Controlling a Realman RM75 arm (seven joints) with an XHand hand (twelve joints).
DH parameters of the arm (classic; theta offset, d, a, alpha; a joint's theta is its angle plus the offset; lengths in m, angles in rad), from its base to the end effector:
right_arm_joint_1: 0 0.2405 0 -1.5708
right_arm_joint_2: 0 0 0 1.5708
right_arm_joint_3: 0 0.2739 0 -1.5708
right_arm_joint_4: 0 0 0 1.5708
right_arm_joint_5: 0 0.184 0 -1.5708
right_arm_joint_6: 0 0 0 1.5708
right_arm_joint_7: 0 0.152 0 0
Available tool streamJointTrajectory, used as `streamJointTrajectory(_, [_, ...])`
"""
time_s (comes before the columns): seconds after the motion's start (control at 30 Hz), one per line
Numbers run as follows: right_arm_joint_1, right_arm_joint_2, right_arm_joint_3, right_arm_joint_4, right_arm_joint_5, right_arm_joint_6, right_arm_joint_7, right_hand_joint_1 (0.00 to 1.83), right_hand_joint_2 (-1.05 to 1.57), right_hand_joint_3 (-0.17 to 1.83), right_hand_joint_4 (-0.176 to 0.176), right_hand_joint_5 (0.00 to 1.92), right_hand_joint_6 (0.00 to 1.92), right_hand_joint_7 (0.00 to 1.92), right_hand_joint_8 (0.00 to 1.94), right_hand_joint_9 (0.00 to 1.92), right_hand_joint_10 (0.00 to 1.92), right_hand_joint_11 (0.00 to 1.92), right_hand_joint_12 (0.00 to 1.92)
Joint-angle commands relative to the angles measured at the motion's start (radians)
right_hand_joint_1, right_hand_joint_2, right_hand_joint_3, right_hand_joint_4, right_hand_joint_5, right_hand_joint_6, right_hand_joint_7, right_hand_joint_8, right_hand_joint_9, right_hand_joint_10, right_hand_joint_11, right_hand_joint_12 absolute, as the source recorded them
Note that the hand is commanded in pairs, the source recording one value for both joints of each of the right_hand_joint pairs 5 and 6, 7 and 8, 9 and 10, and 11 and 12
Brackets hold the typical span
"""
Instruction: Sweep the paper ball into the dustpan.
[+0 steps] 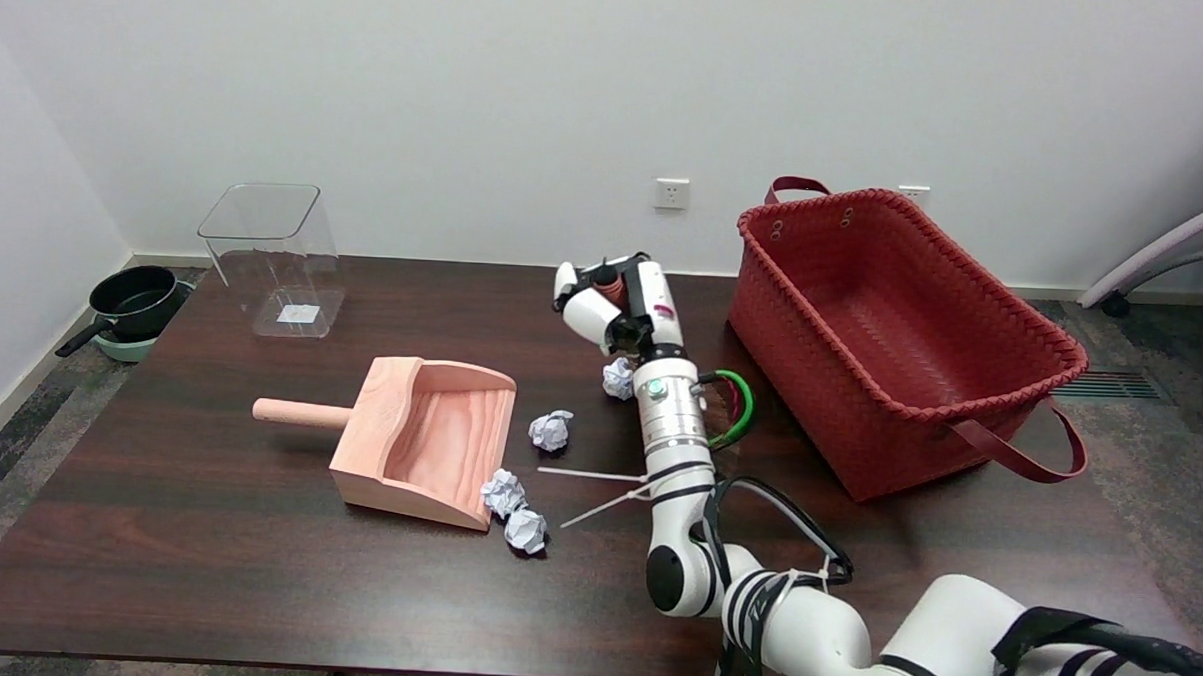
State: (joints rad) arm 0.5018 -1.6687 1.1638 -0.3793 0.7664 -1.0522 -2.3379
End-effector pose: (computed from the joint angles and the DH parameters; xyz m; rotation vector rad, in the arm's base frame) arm -0.3205 -0.4103 0.2047 1.2785 -0.6895 1.2264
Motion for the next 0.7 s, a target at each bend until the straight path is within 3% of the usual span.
streamJointTrajectory(0.03, [-0.039, -0.028, -0.209, -0.133, 0.056, 0.092, 0.002, 0.88, 1.57, 1.21, 0.000, 1.92, 1.92, 1.92, 1.92, 1.92, 1.92, 1.92, 1.92])
streamJointTrajectory(0.47, [-0.148, -0.048, -0.315, -0.415, 0.058, 0.124, 0.002, 0.88, 1.57, 1.26, 0.000, 1.92, 1.92, 1.92, 1.92, 1.92, 1.92, 1.92, 1.92])
streamJointTrajectory(0.7, [-0.176, -0.087, -0.362, -0.452, 0.056, 0.067, 0.004, 0.86, 1.57, 1.31, 0.000, 1.92, 1.92, 1.92, 1.92, 1.92, 1.92, 1.92, 1.92])
